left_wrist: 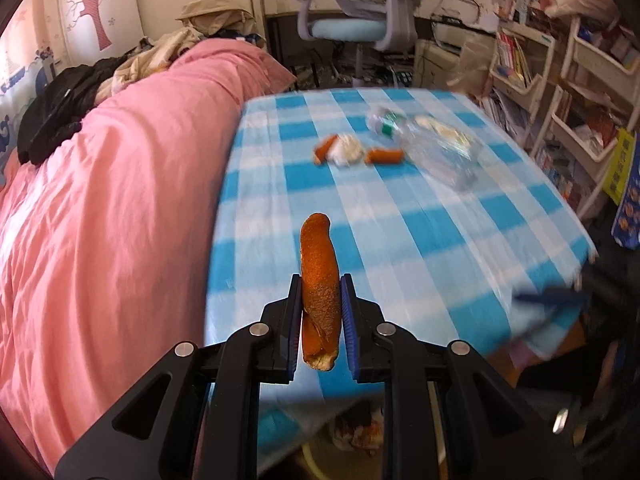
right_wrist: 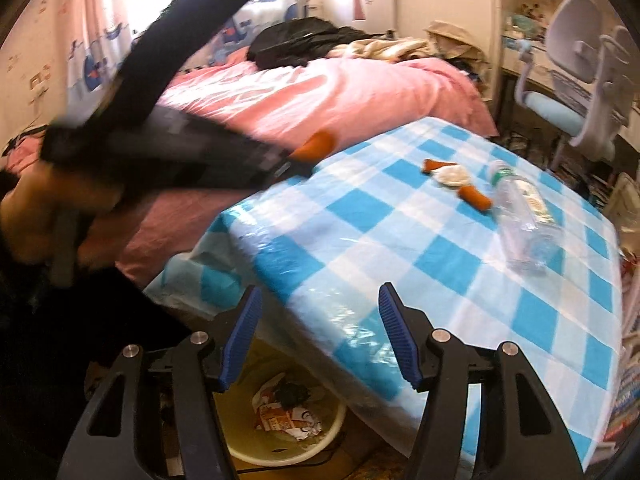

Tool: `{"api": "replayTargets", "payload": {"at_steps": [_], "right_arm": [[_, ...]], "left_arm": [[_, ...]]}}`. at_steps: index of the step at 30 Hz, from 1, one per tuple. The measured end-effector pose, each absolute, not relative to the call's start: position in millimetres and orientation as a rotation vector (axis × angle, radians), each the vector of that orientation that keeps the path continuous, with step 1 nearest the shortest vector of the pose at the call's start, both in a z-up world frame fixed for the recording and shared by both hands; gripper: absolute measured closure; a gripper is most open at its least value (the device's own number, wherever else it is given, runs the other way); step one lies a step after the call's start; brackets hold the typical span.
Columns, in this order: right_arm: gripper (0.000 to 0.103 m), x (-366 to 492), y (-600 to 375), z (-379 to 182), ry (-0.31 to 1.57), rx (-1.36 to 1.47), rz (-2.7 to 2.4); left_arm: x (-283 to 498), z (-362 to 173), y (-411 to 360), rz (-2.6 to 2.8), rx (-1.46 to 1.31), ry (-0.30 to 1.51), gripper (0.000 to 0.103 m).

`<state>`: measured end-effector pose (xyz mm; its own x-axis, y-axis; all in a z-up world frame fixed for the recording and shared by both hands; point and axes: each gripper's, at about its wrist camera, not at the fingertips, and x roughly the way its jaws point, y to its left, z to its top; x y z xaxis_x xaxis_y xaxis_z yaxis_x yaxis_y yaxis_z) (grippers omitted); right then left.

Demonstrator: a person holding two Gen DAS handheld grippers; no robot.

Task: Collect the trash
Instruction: 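Carry the long orange peel over the yellow bin and open the left gripper, then grasp the small orange peel with the left gripper while the right approaches the bottle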

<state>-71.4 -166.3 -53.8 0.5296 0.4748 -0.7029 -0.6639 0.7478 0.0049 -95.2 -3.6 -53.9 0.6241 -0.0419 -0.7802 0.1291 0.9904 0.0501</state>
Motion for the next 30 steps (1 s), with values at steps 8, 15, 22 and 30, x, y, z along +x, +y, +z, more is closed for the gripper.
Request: {"api": "replayTargets", "payload": {"at_steps": [8, 15, 22, 30], "right_arm": [[0.041, -69, -187, -42, 0.713, -0.201, 0.619], [0.039, -63, -203, -32, 0.699, -0.154, 0.555], [0.036, -48, -208, -24, 0.693, -0.209, 0.503], [0.035, -5, -217, -25, 0.692, -0.243, 0.429]], "left_arm": [[-156, -89, -35, -0.181, 0.168, 1.022, 0.082], [-183, -82, -35, -0.163, 0.178, 0.965, 0.063], [-131, -46, -11, -0.053, 0.058, 0.818, 0.063], [-25, -38, 2, -0.001, -0.048, 0.794, 0.063]]}}
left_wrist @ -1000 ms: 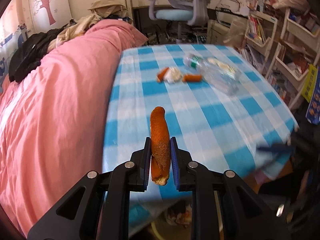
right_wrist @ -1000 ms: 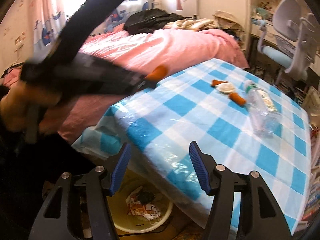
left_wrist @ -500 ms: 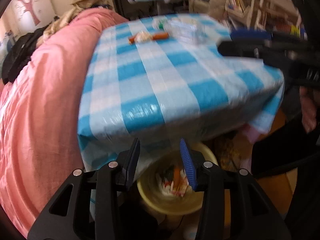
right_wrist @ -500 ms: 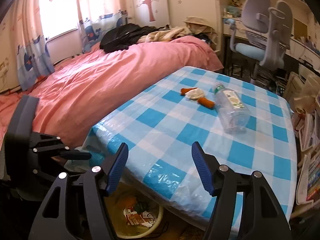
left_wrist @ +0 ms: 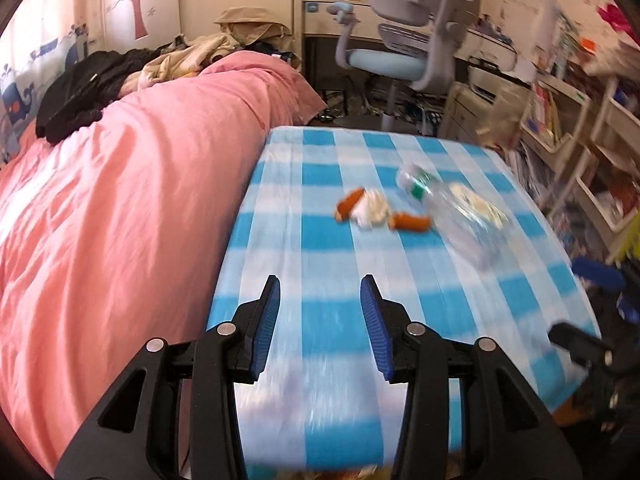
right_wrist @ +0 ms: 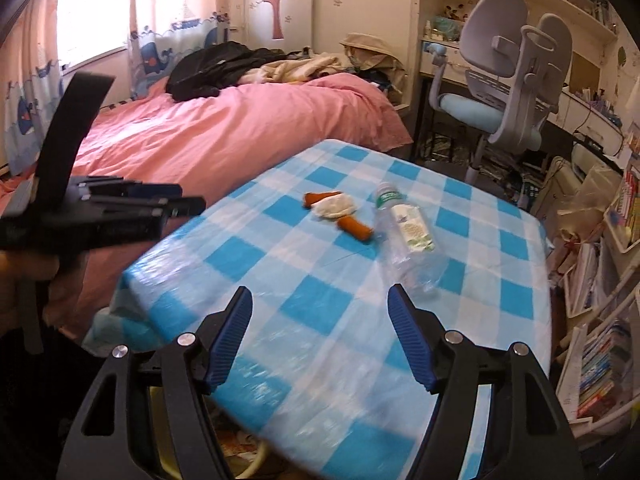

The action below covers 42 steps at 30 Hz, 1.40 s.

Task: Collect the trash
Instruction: 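Grasp the small orange peel with the left gripper while the right approaches the bottle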

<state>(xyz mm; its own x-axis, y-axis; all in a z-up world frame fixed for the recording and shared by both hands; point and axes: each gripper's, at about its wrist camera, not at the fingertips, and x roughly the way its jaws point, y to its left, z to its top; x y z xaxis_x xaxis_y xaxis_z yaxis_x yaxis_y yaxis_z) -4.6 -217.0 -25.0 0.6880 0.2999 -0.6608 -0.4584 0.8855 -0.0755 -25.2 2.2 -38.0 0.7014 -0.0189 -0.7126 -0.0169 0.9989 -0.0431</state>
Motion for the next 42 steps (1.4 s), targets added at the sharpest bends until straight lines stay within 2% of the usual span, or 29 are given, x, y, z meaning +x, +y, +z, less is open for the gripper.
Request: {"api": "replayTargets", "payload": {"at_steps": [8, 21, 42], "right_arm": [[0.035, 49, -231, -36, 0.729, -0.242, 0.365], [0.035, 94, -237, -50, 0.783, -0.212, 0.373], [0.034, 114, -237, -63, 0.839, -0.197, 0.382]], "left_arm": [[51, -58, -40, -0.113, 0.033, 0.822, 0.063], [160, -110, -7, -0.049, -0.013, 0.951, 0.068], [170, -111, -40, -0.176, 0.077, 0.967, 0.069]]}}
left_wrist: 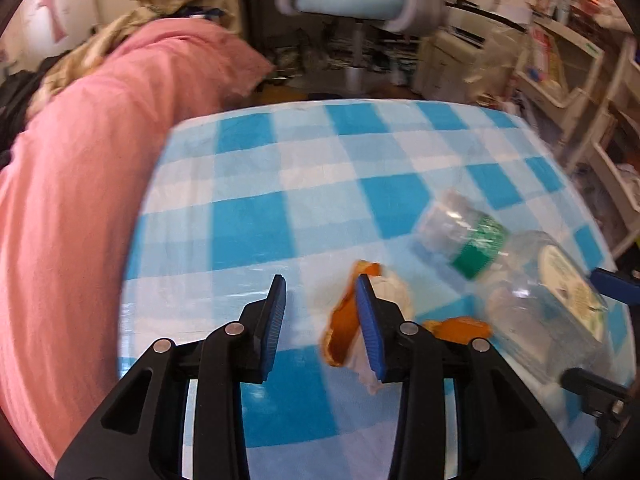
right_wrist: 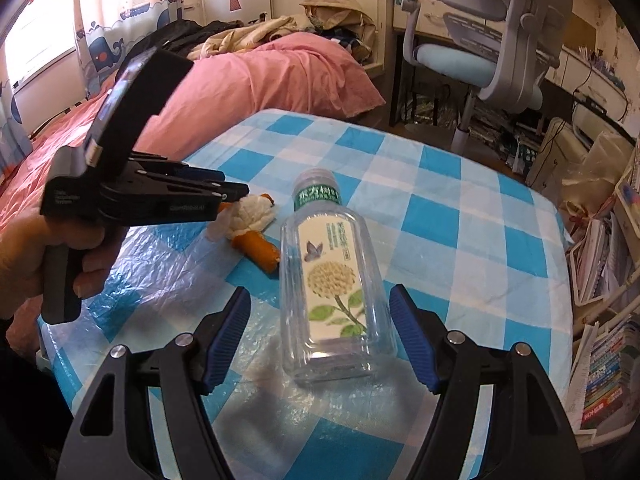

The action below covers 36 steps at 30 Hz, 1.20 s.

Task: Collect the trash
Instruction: 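Grasp the small orange peel with the left gripper while the right approaches the bottle, then grasp the clear water bottle with the right gripper and drop it into the yellow bin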

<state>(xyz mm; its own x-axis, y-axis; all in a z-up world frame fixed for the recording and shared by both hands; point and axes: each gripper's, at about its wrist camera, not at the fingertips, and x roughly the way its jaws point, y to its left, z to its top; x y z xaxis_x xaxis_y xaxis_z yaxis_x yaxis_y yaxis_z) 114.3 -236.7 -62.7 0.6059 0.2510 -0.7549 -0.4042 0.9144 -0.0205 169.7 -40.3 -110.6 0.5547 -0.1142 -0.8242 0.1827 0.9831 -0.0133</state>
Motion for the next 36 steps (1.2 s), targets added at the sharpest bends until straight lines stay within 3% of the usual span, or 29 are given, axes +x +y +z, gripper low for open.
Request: {"api": "replayTargets", "payload": {"at_steps": [7, 9, 11, 17, 31, 34, 36], "right_arm": [[0.034, 117, -237, -65, 0.855, -0.187, 0.390], [0.035, 118, -237, -67, 0.861, -0.183, 0.395], [0.048, 120, -238, -68, 0.873, -0.176, 0.400], [0.049, 114, -240, -65, 0.878, -0.156, 0.407], [0.047, 89, -226, -68, 0.926, -0.246, 0.400], [0.036, 91, -218, -75, 0.921, -0.252, 0.367], [0.036, 93, -212, -78, 0.923, -0.252, 0.358]], "left_arm": [[167, -122, -56, -0.193, 0.151, 1.002, 0.069], [167, -121, -54, -0.188, 0.146, 1.007, 0.077], [168, -121, -48, -0.174, 0.123, 1.012, 0.086], [160, -114, -39, -0.161, 0.081, 1.008, 0.088], [81, -60, -43, -0.147, 0.095, 0.889, 0.088], [70, -56, -45, -0.150, 0.113, 0.877, 0.088], [62, -53, -44, -0.151, 0.121, 0.868, 0.088]]}}
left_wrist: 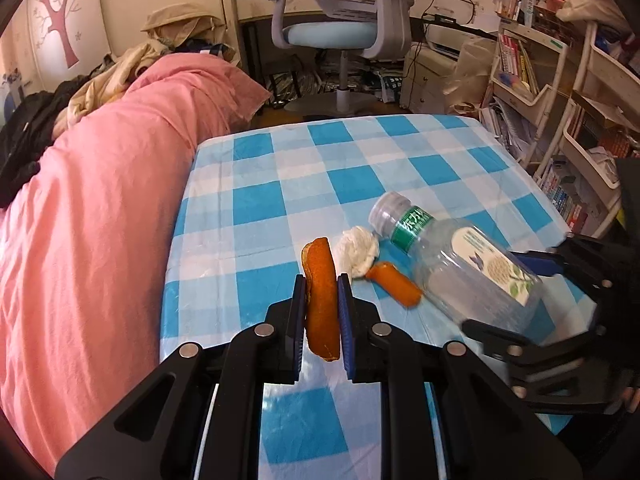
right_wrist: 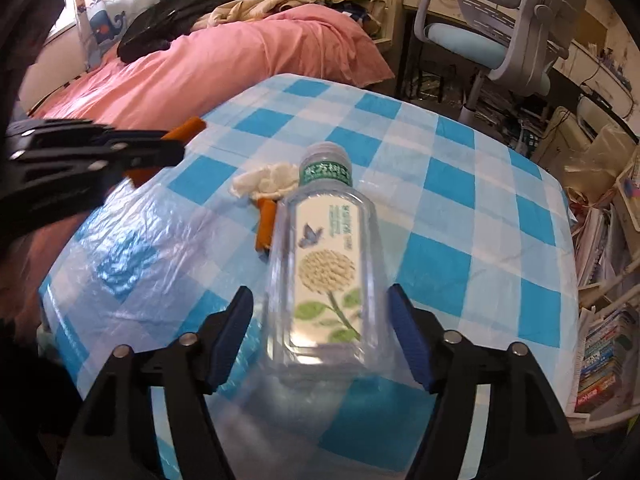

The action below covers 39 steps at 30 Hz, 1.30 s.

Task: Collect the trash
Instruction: 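Grasp the clear water bottle with the right gripper and drop it into the yellow bin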

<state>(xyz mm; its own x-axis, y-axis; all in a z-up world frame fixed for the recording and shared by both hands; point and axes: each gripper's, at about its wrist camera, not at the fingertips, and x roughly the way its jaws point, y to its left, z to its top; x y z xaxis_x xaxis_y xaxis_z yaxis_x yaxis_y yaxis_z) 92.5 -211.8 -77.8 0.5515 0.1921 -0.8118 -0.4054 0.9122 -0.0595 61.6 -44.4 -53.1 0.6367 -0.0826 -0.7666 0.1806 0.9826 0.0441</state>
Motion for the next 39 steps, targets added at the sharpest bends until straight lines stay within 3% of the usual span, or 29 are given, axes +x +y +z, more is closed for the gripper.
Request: {"api": "replayTargets", "payload": {"at_steps": [1, 3, 21, 39], "right_arm": [[0.046, 92, -209, -79, 0.919, -0.254, 0.355], [0.049, 91, -208, -80, 0.920, -0.244, 0.348], [0.049, 0, -229, -30, 0.765, 0.146, 0.514], [0.049, -100, -175, -71, 0.884, 0.051, 0.731]], "left_arm": [[56, -51, -44, -0.148, 0.131, 0.859, 0.088], [47, -46, -42, -0.141, 0.142, 0.844, 0.088], [-28, -22, -21, -0.129, 0.076, 0.762, 0.088], [-100, -17, 28, -0.050, -0.054, 0.727, 0.088]]}}
